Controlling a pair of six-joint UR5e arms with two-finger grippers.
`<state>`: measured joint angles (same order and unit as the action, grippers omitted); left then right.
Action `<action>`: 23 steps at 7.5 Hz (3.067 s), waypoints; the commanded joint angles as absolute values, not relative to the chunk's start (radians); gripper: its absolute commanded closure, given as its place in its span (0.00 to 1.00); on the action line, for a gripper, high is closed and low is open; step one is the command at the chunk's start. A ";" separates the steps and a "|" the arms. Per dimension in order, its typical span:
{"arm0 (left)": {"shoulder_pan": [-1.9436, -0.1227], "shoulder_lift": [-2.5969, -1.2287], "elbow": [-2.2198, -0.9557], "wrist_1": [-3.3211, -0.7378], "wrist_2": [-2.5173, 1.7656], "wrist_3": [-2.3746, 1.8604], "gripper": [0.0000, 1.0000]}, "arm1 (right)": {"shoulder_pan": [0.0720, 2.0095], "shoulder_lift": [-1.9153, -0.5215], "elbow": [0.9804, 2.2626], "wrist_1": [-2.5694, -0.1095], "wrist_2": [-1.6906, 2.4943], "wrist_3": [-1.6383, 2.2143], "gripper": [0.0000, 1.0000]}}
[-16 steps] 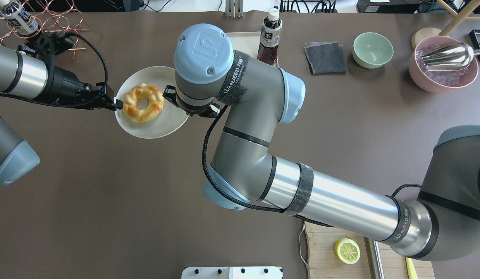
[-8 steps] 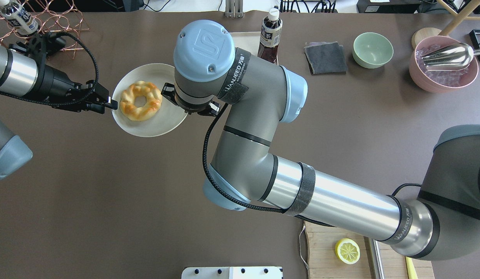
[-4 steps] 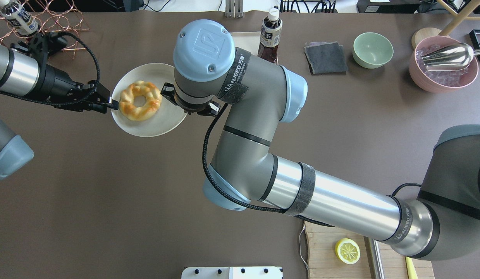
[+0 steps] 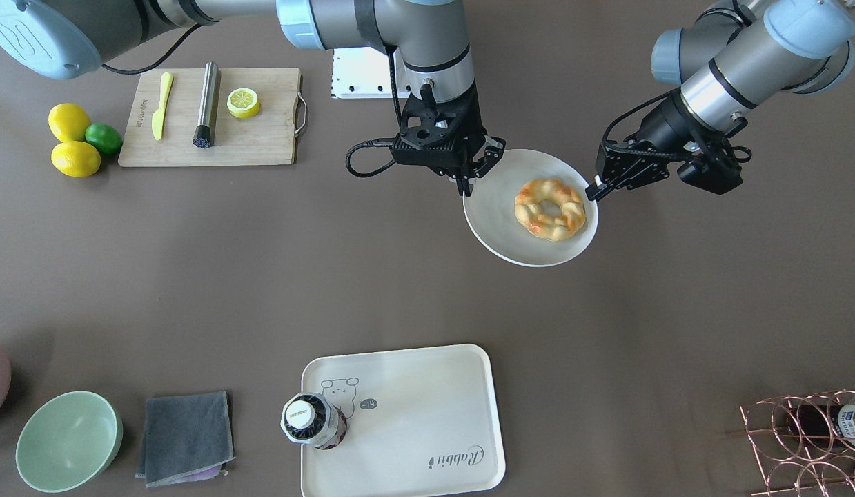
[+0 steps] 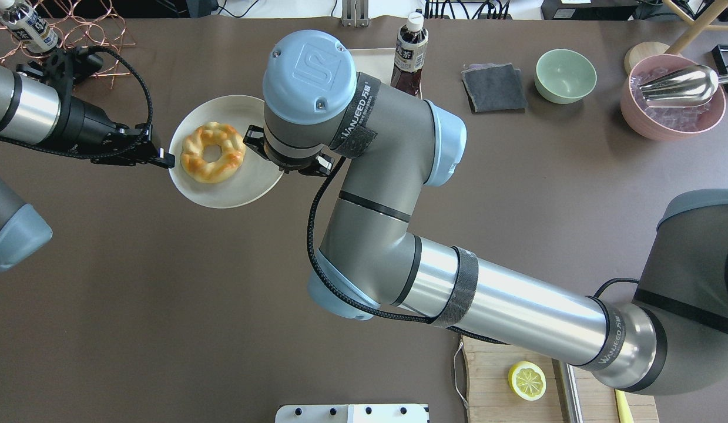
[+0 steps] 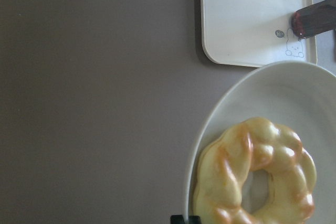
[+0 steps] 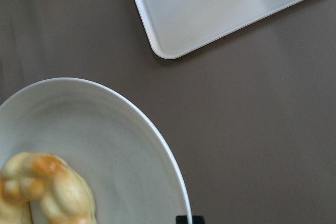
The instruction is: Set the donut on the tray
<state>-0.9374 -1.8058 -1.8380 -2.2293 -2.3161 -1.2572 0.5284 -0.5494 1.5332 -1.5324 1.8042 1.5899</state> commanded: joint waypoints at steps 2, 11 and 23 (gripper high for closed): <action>-0.937 -1.821 -1.847 -2.230 -2.318 -1.272 1.00 | 0.528 -0.549 1.537 -1.529 1.804 1.591 1.00; -0.942 -1.821 -1.832 -2.183 -2.316 -1.282 1.00 | 0.554 -0.563 1.588 -1.542 1.819 1.577 0.00; -0.963 -2.405 -1.156 -1.979 -2.072 -1.264 1.00 | 1.056 -1.122 1.937 -1.738 2.250 0.704 0.00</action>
<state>-0.9613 -2.3143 -1.2826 -1.9710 -2.1053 -1.2629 0.9442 -1.0047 1.9107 -1.7380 2.1900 0.8869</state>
